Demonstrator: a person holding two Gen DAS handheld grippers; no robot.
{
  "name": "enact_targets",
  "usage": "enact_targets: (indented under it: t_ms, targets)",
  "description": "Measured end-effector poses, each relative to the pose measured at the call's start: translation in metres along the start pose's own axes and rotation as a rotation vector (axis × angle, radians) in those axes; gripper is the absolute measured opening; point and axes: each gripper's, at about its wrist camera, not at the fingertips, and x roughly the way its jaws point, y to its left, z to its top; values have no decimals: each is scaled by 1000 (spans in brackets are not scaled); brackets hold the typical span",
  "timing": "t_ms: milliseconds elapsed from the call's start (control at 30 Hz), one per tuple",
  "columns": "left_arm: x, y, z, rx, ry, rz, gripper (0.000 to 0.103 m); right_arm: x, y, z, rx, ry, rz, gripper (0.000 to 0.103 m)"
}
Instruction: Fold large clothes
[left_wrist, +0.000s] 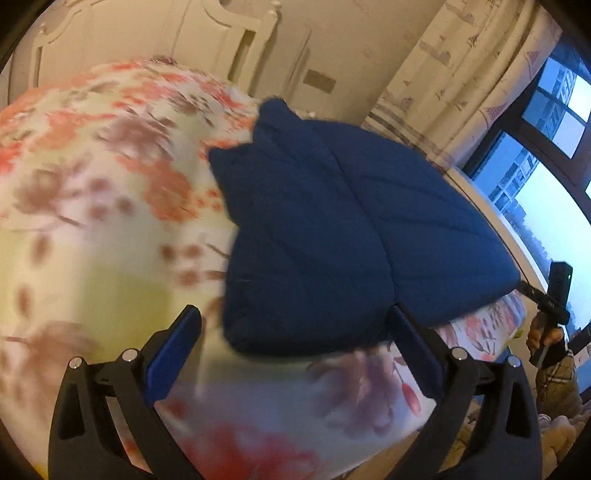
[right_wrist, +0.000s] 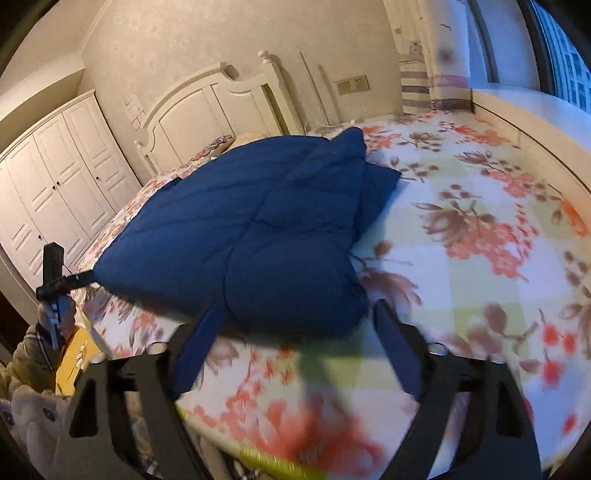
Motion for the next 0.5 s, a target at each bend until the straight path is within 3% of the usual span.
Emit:
enact_targets:
  t_ms: [33, 67, 167, 200, 300, 500]
  targets:
    - [3, -4, 1, 7, -21, 3, 101, 3, 0, 1, -9, 1, 4, 70]
    - [7, -7, 3, -2, -26, -15, 101, 4, 1, 1, -20, -6, -3, 61]
    - [9, -15, 3, -39, -44, -67, 60, -1, 12, -2, -55, -41, -11, 35]
    - [4, -19, 1, -25, -62, -57, 48, -3, 15, -2, -69, -43, -29, 33]
    - [-12, -25, -15, 0, -73, -71, 42, -15, 25, -11, -95, -56, -62, 28]
    - [-44, -34, -49, 0, -39, -74, 45, -50, 34, -39, -86, -29, -10, 28]
